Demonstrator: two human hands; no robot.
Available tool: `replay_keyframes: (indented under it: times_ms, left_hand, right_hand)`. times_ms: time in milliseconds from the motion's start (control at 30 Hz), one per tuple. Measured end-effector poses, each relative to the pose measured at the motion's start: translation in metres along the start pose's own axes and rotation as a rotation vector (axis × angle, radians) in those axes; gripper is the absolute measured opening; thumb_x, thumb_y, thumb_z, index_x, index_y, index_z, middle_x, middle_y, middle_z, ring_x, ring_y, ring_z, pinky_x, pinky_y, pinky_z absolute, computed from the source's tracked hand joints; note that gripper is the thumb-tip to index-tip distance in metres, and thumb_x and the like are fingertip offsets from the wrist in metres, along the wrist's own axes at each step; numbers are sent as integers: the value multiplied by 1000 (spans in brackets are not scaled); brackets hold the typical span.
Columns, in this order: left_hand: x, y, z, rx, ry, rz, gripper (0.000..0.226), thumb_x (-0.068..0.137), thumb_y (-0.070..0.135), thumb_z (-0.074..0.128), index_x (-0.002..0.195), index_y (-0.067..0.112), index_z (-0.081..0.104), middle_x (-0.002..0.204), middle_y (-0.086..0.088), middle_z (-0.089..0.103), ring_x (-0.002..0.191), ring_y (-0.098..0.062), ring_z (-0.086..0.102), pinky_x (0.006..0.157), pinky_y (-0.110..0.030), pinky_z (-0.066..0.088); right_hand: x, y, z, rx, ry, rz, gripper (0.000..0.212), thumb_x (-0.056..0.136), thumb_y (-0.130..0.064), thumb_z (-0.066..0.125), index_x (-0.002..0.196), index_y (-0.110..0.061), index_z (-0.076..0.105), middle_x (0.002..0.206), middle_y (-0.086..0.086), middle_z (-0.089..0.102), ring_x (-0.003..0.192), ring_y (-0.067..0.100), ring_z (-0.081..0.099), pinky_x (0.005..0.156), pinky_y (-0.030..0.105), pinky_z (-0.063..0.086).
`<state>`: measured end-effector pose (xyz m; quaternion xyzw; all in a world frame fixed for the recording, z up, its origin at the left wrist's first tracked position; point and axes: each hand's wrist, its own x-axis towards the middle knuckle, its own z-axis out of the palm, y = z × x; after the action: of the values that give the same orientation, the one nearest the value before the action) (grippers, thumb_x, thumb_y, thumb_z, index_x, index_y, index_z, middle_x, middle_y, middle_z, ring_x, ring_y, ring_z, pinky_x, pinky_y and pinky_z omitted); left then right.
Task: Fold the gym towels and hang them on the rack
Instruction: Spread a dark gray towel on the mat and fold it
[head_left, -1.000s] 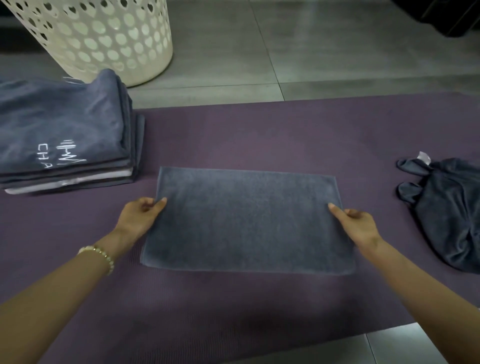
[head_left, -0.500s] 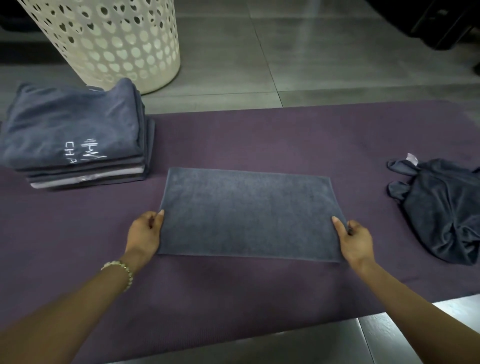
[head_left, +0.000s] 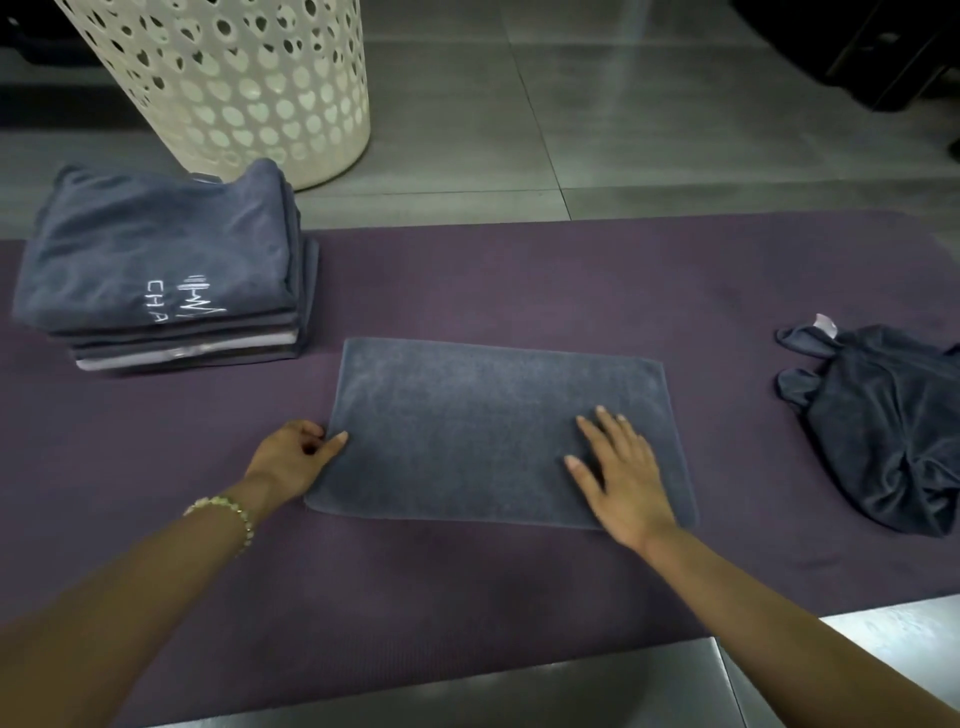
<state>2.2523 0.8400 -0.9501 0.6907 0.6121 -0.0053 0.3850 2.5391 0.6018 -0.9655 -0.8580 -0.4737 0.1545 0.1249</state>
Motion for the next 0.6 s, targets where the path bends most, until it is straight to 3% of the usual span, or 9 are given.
replay_keyframes:
  times_ms: [100, 200, 300, 433, 600]
  left_hand:
    - [2, 3, -7, 55, -88, 23, 36, 88, 44, 61, 97, 9, 59, 86, 0, 64, 82, -19, 58, 68, -24, 40]
    - [5, 6, -7, 85, -177, 2, 44, 89, 50, 56, 103, 9, 58, 93, -1, 62, 83, -17, 57, 72, -25, 40]
    - [9, 7, -6, 26, -201, -38, 50, 89, 50, 55, 110, 5, 61, 106, -7, 66, 94, -23, 60, 82, -30, 45]
    - [6, 16, -7, -319, -285, -172, 51, 92, 41, 56, 125, 1, 57, 123, -10, 63, 106, -24, 60, 92, -29, 44]
    - [3, 28, -11, -463, -320, -200, 51, 87, 41, 63, 122, 4, 58, 118, -11, 66, 103, -24, 64, 96, -36, 49]
  right_hand:
    - [5, -12, 13, -107, -151, -36, 86, 75, -78, -8, 150, -37, -4, 159, -12, -14, 145, 13, -19, 116, 34, -16]
    - [4, -10, 21, -181, -173, -37, 87, 66, -79, -28, 144, -40, -21, 153, -14, -27, 139, 11, -31, 114, 36, -21]
    - [4, -10, 24, -226, -175, -40, 89, 63, -77, -33, 142, -38, -25, 148, -14, -33, 138, 12, -33, 115, 38, -21]
    - [5, -11, 26, -245, -163, -47, 90, 62, -76, -34, 143, -37, -25, 148, -13, -34, 138, 14, -32, 116, 39, -19]
    - [6, -9, 26, -239, -176, -48, 91, 60, -77, -36, 142, -37, -26, 147, -13, -35, 137, 14, -33, 115, 39, -20]
